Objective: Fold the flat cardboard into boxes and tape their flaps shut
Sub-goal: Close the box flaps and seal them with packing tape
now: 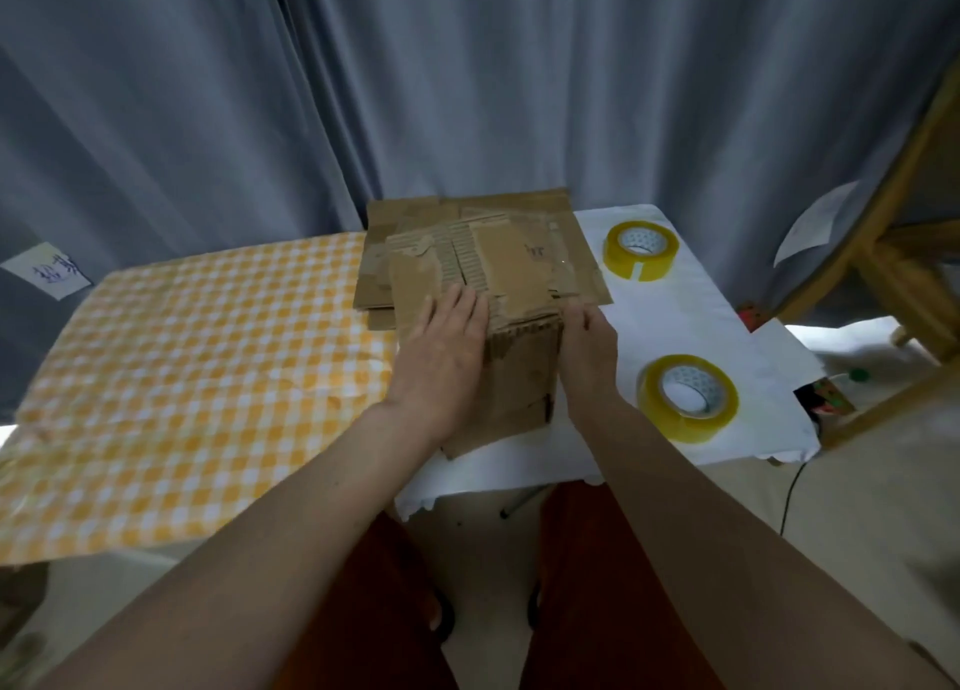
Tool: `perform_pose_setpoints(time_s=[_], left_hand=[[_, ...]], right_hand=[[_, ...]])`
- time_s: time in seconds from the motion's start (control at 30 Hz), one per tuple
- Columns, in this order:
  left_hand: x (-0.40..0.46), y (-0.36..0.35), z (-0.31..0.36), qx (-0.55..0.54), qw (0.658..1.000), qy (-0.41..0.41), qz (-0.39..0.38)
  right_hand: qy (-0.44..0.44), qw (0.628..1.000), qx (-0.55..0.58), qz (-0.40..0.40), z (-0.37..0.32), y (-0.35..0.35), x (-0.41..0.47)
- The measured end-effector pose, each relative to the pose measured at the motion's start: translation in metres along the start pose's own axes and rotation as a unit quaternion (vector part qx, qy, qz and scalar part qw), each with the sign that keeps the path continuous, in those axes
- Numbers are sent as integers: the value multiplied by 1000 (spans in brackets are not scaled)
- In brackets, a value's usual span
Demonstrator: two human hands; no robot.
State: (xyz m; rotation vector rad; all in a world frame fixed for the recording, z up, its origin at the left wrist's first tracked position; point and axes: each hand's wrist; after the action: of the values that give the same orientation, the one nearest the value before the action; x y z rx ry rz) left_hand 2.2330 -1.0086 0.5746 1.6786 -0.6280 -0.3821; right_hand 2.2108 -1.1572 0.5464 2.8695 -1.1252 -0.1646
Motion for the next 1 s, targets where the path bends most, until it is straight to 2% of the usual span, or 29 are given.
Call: perform_pose_setpoints(time_s=[0.07, 0.13, 0.2, 0.27, 0.4, 0.47, 0.53, 0.6, 0.7, 0.77, 0.87, 0.93, 1.0], left_hand=[[-8, -6, 18, -3, 999, 1, 47], [-14, -12, 24, 5, 996, 16, 84], [-15, -17, 23, 19, 995, 22, 100], [-15, -18, 24, 35, 994, 23, 99], [-16, -16, 25, 33, 997, 17, 69], [-16, -15, 22, 33, 998, 6, 57], [-16, -13, 21, 32, 998, 1, 54], [-15, -12, 20, 30, 998, -1, 51], [-13, -12, 19, 24, 998, -1, 57], [-10, -12, 19, -5, 998, 6, 62], [-2, -2, 18, -145, 986, 47, 67], [5, 11, 21, -271, 958, 66, 69], [11, 28, 26, -339, 936, 46, 85]], right_hand=[[18, 993, -115, 8, 18, 14, 8], [21, 965, -262, -9, 42, 35, 17], [12, 906, -422, -31, 66, 58, 24], [2, 850, -527, -16, 85, 82, 29], [-45, 814, -579, -22, 111, 118, 32], [-23, 785, -618, -40, 118, 128, 35], [-1, 775, -630, -52, 117, 134, 39], [1, 793, -606, -59, 114, 138, 44], [0, 883, -465, -72, 96, 142, 47], [46, 926, -351, -131, 77, 141, 42], [103, 950, -233, -182, 43, 137, 25], [147, 951, -192, -192, 21, 136, 12], [183, 947, -176, -197, 2, 135, 2]])
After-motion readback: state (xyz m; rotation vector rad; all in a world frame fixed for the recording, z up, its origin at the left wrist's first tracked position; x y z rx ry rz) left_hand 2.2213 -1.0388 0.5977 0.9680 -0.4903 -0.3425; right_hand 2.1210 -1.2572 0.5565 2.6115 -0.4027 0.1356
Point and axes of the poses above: each hand's wrist, its own x-axis towards the middle knuckle, its own y-axis out of the back of the hand, z = x × y, and after that the axes turned 5 degrees about x, right-handed
